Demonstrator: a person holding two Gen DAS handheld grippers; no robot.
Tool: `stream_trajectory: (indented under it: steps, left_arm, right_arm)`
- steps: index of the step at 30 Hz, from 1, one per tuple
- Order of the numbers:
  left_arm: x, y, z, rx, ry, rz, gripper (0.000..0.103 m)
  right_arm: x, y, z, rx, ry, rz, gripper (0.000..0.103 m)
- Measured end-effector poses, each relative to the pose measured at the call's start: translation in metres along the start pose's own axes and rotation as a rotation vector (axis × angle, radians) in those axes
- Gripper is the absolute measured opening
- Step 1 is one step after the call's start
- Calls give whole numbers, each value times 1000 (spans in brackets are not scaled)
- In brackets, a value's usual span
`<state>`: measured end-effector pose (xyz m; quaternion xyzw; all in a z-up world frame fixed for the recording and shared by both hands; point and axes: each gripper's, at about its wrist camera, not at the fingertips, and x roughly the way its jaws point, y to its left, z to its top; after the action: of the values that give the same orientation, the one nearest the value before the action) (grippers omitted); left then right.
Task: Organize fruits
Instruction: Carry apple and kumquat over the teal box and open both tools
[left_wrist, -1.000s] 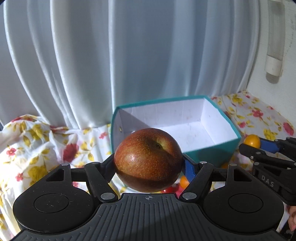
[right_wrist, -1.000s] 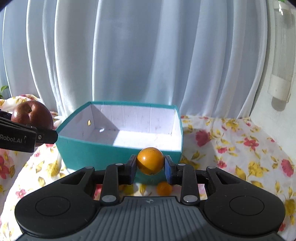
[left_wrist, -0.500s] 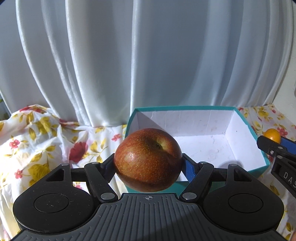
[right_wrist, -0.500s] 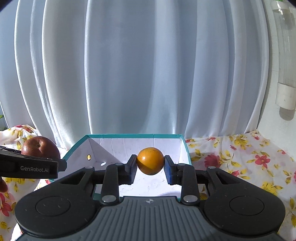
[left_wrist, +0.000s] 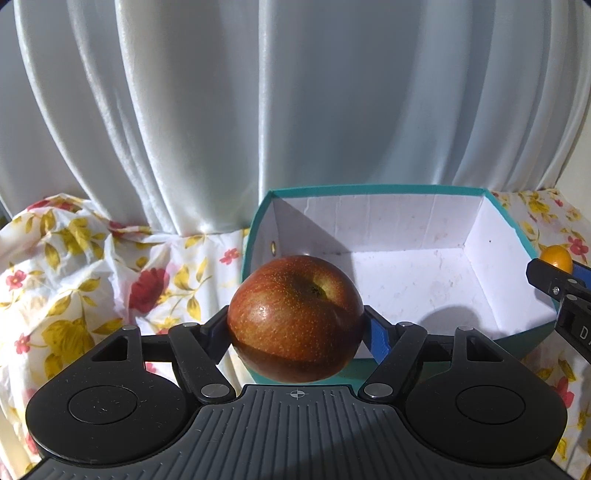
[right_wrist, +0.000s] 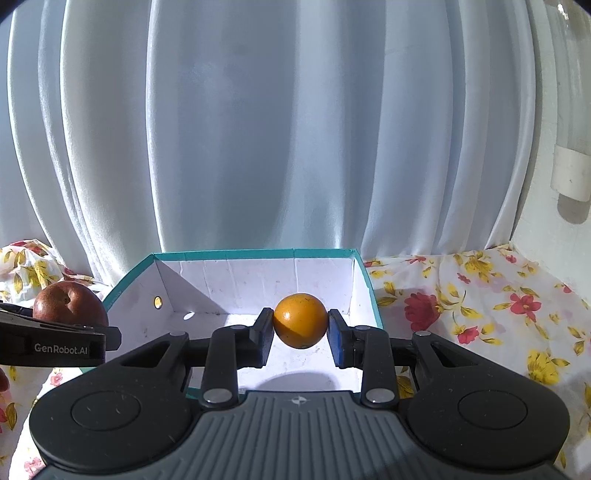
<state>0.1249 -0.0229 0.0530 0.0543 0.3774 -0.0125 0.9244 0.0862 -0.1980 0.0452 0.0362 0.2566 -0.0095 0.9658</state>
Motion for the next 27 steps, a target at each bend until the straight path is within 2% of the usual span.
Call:
stream_trajectory:
  steps: [9, 27]
  left_arm:
    - [12, -2, -3, 8, 32, -5, 76]
    - [16, -3, -3, 13, 26, -1, 77]
  right_arm:
    - [13, 0, -6, -12, 32, -10, 30]
    - [28, 1, -13, -41, 70, -17, 31]
